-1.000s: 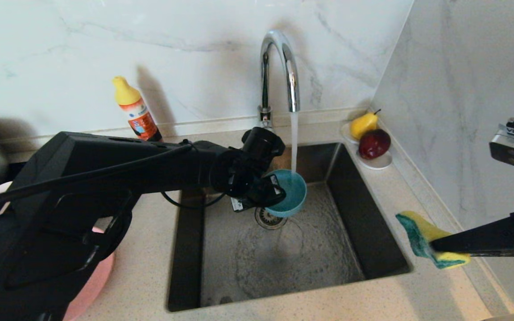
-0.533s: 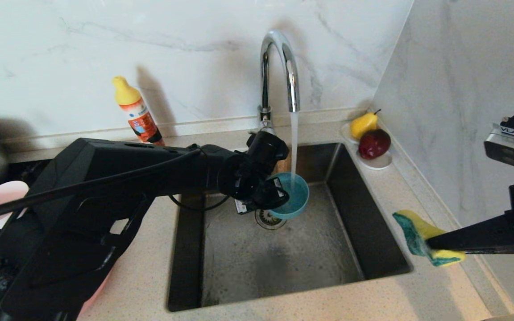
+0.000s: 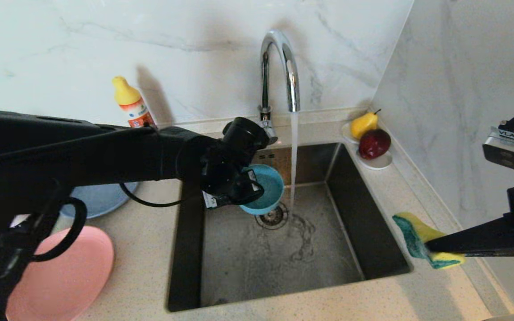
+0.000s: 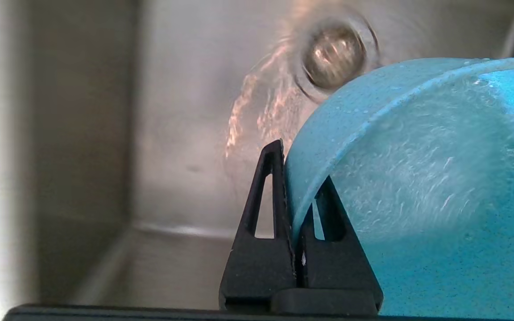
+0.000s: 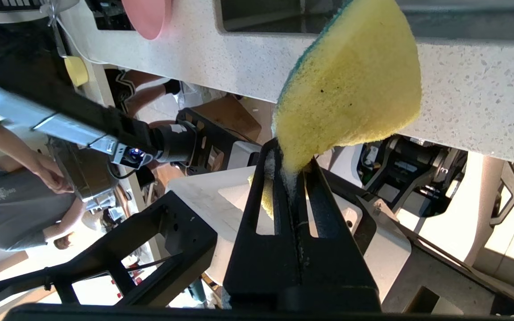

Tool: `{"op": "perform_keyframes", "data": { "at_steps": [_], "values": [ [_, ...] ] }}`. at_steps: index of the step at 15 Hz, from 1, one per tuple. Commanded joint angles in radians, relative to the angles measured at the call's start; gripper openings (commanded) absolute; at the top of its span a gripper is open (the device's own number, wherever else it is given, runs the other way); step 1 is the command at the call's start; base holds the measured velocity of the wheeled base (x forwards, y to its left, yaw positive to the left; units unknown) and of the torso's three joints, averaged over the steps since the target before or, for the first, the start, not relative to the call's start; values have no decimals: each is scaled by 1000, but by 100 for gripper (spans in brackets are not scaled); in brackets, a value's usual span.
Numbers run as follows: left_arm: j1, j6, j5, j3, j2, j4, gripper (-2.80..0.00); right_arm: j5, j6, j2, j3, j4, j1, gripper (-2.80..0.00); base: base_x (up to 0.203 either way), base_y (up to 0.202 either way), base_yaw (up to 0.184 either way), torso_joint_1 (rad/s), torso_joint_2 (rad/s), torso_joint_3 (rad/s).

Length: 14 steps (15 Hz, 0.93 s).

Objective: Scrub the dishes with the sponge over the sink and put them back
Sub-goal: Wash the bowl

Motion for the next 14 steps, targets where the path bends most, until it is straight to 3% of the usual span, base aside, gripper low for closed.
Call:
{"op": "perform_keyframes", "data": {
  "at_steps": [1, 5, 14],
  "values": [
    [13, 40, 68, 70, -141, -19, -280, 4, 3, 6, 3, 4, 1, -280, 0, 0, 0, 0, 0, 0],
    [35, 178, 139, 261, -239, -257, -280, 2, 3, -6, 6, 4, 1, -280, 0, 0, 0, 0, 0, 0],
    [53, 538, 140, 687, -391, -1048, -280, 4, 4, 1, -2, 4, 11, -280, 0, 0, 0, 0, 0, 0]
  ]
}}
